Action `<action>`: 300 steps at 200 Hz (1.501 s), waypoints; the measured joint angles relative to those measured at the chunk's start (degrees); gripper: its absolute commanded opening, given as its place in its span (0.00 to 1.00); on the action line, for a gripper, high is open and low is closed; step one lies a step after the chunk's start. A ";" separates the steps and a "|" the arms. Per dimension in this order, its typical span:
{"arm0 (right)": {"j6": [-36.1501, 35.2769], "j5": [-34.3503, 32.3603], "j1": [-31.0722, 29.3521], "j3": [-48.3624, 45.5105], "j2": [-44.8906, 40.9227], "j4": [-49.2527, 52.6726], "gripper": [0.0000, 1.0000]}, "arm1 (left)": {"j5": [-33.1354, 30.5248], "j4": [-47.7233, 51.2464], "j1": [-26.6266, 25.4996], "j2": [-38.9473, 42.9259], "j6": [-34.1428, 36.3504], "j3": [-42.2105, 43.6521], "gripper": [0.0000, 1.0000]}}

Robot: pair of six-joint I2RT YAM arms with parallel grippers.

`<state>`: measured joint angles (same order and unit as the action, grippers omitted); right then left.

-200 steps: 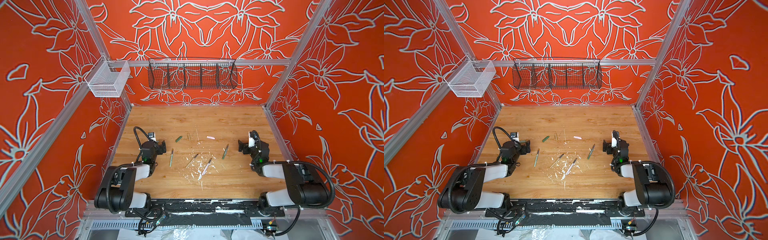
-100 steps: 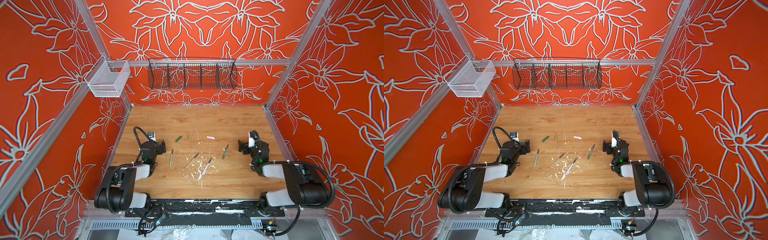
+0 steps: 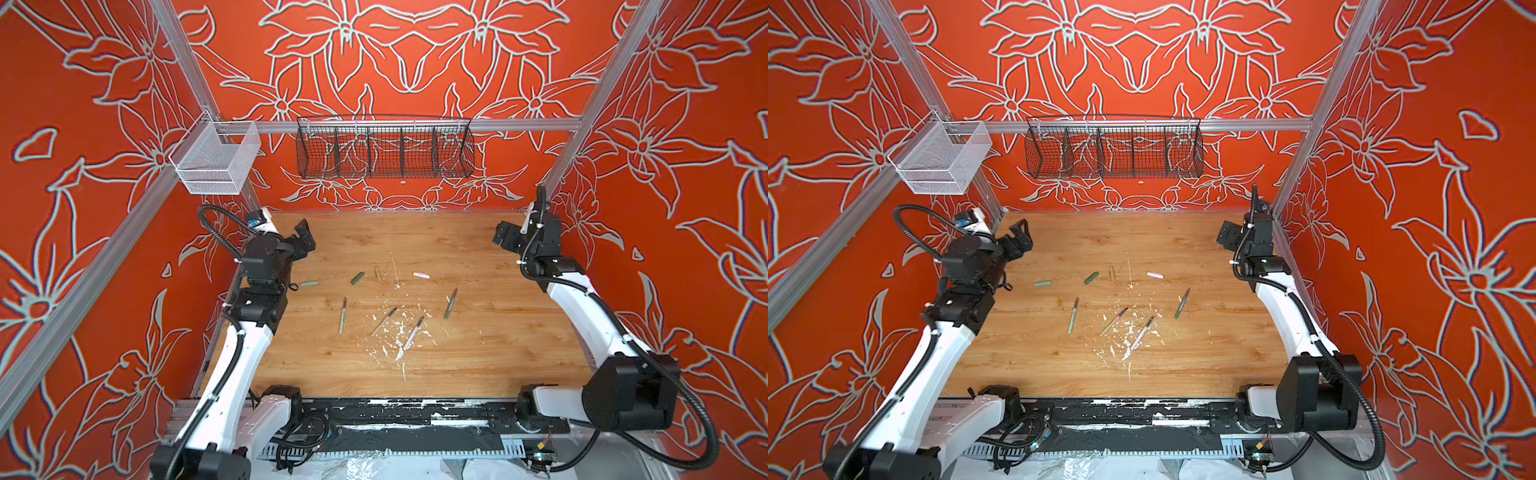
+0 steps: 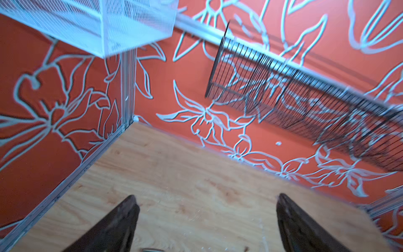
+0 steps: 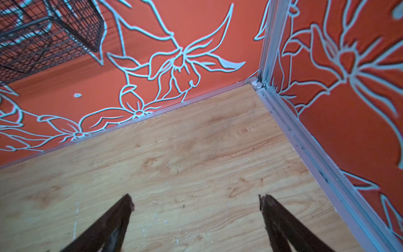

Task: Insert the pens into the pen caps
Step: 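Raise both arms and move the right gripper over the green cap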

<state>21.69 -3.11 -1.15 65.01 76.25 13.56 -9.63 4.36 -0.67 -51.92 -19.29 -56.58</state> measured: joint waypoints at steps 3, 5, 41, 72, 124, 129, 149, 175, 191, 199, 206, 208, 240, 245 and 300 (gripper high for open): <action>-0.26 0.87 0.07 0.44 0.28 1.18 0.63 | 0.61 0.33 0.11 0.66 -0.35 -0.22 0.96; 0.52 1.44 0.09 0.68 0.46 1.90 0.60 | 0.94 0.59 0.20 1.07 -0.61 -0.28 0.96; 3.41 8.83 0.07 2.05 3.91 11.50 0.43 | 8.57 4.44 0.85 0.63 -3.10 -4.44 0.97; 5.40 9.44 -1.51 2.14 4.31 17.42 0.39 | 14.19 5.09 0.85 -7.96 -6.05 -7.52 0.99; 8.09 5.05 -10.12 2.99 4.33 23.19 0.38 | 19.80 8.83 0.72 -18.43 -10.19 -7.48 0.93; 8.57 4.61 -11.23 2.99 4.37 23.41 0.38 | 20.11 9.01 0.70 -18.56 -10.45 -7.10 0.93; 10.75 3.34 -16.04 2.99 5.22 23.34 0.38 | 20.65 9.14 0.55 -18.21 -12.20 -4.72 0.93; 14.67 2.93 -23.10 3.15 8.24 20.87 0.39 | 20.90 10.19 0.44 -18.49 -14.16 -3.74 0.93; 17.25 1.92 -27.96 5.20 12.24 19.15 0.43 | 20.68 10.19 0.33 -18.49 -14.88 -3.74 0.92; 18.14 1.55 -30.21 6.73 14.49 17.97 0.44 | 20.22 10.23 0.31 -18.49 -15.08 -3.74 0.92; 19.08 1.20 -32.50 8.63 16.96 16.76 0.45 | 19.80 10.32 0.28 -18.49 -15.13 -3.74 0.92; 19.19 1.05 -32.87 9.05 17.44 16.50 0.45 | 19.58 10.36 0.28 -18.49 -15.15 -3.74 0.92; 21.90 0.28 -40.83 21.44 30.36 13.57 0.46 | 16.87 10.84 0.31 -18.40 -15.52 -3.69 0.92; 22.08 0.07 -41.64 23.61 32.41 13.07 0.46 | 16.46 10.86 0.31 -18.36 -15.56 -3.67 0.92; 23.74 -0.50 -46.60 43.32 51.82 13.29 0.47 | 13.14 11.06 0.35 -17.09 -15.72 -2.47 0.93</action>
<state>45.43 -3.62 -47.75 108.33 128.07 26.85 3.51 15.42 -0.32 -69.01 -35.00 -59.05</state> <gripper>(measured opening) 0.468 0.926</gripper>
